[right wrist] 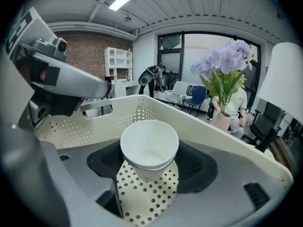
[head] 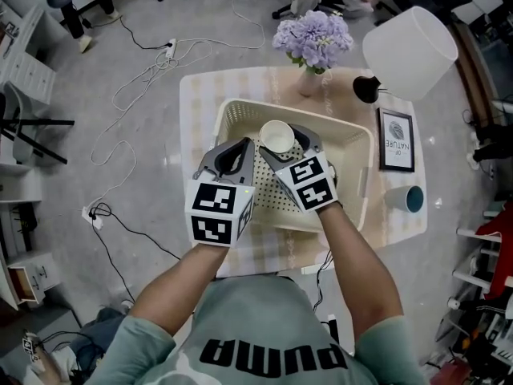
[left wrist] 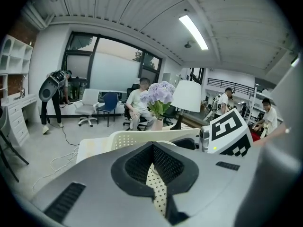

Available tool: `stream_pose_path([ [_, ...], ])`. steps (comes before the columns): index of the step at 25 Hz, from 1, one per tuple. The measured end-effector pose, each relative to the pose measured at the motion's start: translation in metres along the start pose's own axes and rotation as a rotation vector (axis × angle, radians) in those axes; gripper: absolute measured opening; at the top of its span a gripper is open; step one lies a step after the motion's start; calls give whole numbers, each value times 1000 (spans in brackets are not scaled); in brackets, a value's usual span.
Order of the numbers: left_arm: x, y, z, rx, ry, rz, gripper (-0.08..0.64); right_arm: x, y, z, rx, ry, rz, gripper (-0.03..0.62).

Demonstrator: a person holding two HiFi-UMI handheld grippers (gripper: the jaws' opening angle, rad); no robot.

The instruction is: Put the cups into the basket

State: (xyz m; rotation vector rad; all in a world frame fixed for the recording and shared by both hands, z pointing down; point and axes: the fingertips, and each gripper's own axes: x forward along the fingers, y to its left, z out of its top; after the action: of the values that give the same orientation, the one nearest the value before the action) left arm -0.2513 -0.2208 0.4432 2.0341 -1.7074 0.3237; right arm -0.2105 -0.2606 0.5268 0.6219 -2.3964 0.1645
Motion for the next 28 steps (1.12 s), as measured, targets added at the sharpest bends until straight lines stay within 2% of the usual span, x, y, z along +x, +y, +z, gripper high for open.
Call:
stream_pose_path([
  [13, 17, 0, -10, -27, 40, -29, 2, 23, -12, -29, 10, 63, -17, 327],
  [28, 18, -15, -10, -18, 44, -70, 2, 3, -14, -40, 38, 101, -8, 341],
])
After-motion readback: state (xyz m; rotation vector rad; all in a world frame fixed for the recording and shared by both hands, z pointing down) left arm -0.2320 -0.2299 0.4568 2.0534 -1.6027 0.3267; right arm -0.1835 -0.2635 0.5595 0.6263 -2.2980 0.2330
